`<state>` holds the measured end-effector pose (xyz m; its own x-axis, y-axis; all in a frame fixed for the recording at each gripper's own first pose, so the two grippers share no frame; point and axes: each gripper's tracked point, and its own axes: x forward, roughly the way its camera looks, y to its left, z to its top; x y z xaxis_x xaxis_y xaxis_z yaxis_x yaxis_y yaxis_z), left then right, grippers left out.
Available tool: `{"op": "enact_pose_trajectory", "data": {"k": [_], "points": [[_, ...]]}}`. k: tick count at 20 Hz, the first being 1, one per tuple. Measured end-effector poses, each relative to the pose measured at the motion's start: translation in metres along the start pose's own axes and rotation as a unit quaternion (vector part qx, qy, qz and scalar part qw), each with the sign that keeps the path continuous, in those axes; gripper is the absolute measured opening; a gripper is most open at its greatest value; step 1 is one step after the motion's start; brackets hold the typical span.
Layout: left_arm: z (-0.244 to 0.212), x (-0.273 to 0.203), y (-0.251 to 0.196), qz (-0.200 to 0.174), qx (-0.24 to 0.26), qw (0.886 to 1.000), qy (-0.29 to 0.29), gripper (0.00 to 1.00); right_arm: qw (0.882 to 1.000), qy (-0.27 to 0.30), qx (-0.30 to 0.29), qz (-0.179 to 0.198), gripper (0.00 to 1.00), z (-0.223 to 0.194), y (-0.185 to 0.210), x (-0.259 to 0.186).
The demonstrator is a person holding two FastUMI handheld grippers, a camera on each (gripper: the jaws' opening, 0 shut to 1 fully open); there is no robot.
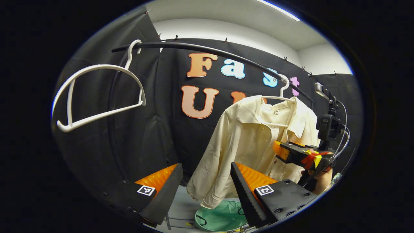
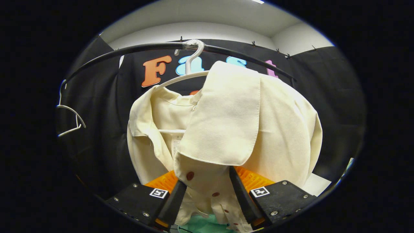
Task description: Grasp the clothes on the hanger with both hands and then place them into the laundry hamper below.
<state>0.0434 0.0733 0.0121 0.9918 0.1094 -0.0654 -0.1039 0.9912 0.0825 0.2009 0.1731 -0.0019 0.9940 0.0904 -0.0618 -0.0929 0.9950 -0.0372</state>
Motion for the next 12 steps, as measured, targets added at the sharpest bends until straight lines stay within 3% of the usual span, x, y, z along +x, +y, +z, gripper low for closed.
{"op": "enact_pose_trajectory", "data": {"k": [1,2,4,5,7,8,12], "points": [[0.001,-0.001,-0.003,0.001,-0.001,1.000,-0.001,0.97,1.000,0.001,0.004,0.011,0.63,0.001,-0.001,-0.001],[0.002,-0.002,-0.007,0.000,-0.003,1.000,-0.002,0.93,1.000,0.002,0.006,0.022,0.62,0.002,-0.001,-0.002],[0.002,0.000,-0.017,-0.001,-0.005,1.000,-0.003,0.93,0.999,-0.001,0.009,0.033,0.42,0.006,-0.008,-0.005],[0.001,0.001,-0.023,-0.002,-0.004,1.000,-0.002,0.93,0.999,-0.001,0.011,0.035,0.28,0.008,-0.013,-0.006],[0.001,0.006,-0.037,-0.009,-0.002,1.000,-0.001,0.97,0.999,0.006,0.017,0.047,0.13,0.008,-0.020,-0.014],[-0.001,0.008,-0.046,-0.016,-0.003,1.000,0.002,0.93,0.998,0.008,0.019,0.056,0.11,0.009,-0.024,-0.017],[-0.008,0.019,-0.076,-0.033,-0.009,0.999,0.009,0.97,0.996,0.009,0.034,0.085,0.02,0.014,-0.035,-0.037]]}}
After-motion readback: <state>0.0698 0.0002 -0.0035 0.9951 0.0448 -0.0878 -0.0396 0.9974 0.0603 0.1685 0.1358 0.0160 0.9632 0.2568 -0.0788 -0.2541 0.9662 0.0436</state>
